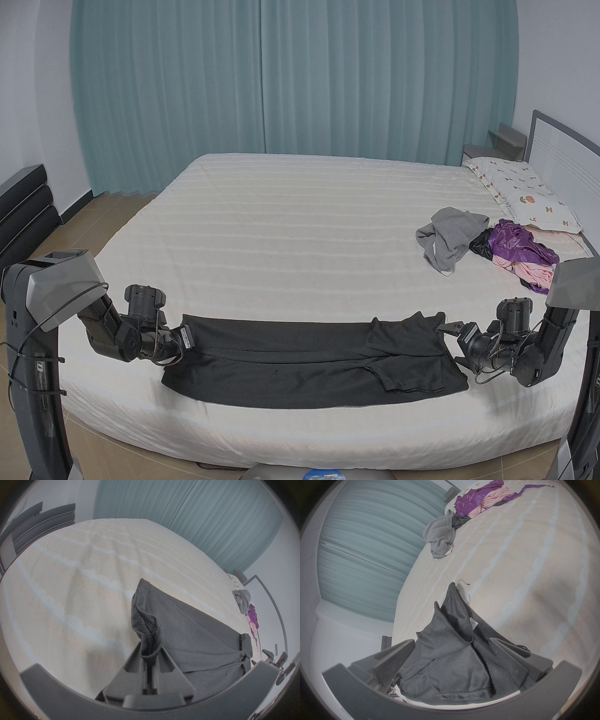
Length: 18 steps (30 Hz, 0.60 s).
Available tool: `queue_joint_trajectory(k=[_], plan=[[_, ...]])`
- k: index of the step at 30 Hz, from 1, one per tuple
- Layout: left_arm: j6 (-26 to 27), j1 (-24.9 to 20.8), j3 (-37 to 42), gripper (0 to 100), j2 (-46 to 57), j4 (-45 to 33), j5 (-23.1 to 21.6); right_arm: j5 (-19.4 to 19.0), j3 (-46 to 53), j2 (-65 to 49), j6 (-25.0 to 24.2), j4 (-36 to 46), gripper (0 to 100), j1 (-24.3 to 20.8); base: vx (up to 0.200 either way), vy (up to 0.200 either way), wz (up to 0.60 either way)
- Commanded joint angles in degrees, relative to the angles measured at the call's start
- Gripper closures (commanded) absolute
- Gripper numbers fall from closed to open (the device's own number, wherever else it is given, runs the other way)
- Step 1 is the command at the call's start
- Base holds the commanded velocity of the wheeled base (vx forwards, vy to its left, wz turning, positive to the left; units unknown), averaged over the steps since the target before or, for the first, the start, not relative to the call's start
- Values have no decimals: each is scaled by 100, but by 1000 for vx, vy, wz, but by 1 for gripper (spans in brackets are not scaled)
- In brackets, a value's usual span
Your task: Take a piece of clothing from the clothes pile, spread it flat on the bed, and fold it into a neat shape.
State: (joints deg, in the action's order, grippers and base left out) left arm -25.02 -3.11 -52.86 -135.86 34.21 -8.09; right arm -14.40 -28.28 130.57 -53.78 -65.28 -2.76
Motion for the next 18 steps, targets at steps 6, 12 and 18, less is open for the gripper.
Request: queue_joint_trajectory(k=[6, 12, 18], plan=[[-12, 3, -5, 100, 16, -2, 1, -2, 7, 12, 0, -11, 0, -6, 0, 0, 0], [-12, 3, -5, 100, 7, 7, 1, -2, 7, 12, 0, -11, 0, -6, -100, 0, 0], [-12, 3, -23, 100, 7, 7, 1, -2, 7, 12, 0, -11, 0, -6, -100, 0, 0]])
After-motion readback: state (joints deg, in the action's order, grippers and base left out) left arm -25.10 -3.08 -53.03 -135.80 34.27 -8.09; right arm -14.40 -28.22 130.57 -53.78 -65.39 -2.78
